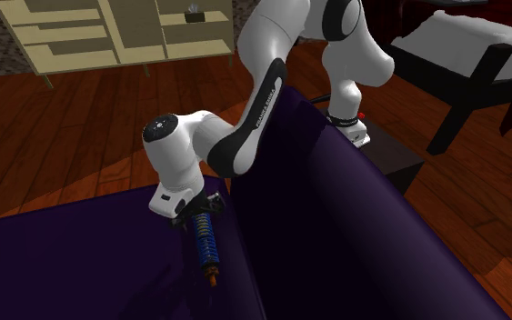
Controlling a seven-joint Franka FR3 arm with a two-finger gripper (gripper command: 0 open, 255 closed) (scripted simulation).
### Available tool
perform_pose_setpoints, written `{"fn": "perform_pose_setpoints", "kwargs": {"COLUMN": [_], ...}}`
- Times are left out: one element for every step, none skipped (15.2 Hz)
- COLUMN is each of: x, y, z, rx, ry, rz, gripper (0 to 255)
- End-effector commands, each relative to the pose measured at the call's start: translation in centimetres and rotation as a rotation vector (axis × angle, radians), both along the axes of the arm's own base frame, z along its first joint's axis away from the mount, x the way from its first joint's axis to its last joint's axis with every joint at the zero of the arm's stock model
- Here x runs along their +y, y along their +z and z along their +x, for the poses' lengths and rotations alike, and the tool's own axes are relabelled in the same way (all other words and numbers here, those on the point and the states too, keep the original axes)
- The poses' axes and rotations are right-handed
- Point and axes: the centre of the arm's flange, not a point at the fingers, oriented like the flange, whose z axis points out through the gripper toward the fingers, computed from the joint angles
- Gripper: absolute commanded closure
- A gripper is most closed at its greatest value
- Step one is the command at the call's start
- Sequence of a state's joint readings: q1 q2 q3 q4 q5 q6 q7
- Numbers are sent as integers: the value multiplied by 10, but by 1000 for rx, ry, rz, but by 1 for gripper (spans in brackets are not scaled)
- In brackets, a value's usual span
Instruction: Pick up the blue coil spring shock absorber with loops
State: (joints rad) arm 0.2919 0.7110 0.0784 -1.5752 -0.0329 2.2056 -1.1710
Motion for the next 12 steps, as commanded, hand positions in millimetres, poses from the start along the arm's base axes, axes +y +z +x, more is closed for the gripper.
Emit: {"fn": "perform_pose_setpoints", "kwargs": {"x": [0,0,0,0,0,0,0,0,0,1,1,0], "y": [-12,-17,-22,-25,-25,-25,-25,-25,-25,-25,-25,-25], "z": [0,0,0,0,0,0,0,0,-1,-1,-1,-1], "rx": [0,0,0,0,0,0,0,0,0,0,0,0], "ry": [2,2,2,2,2,2,2,2,2,2,2,2], "rz": [0,0,0,0,0,0,0,0,0,0,0,0], "gripper": [0,0,0,0,0,255,255,255,255,255,255,255]}}
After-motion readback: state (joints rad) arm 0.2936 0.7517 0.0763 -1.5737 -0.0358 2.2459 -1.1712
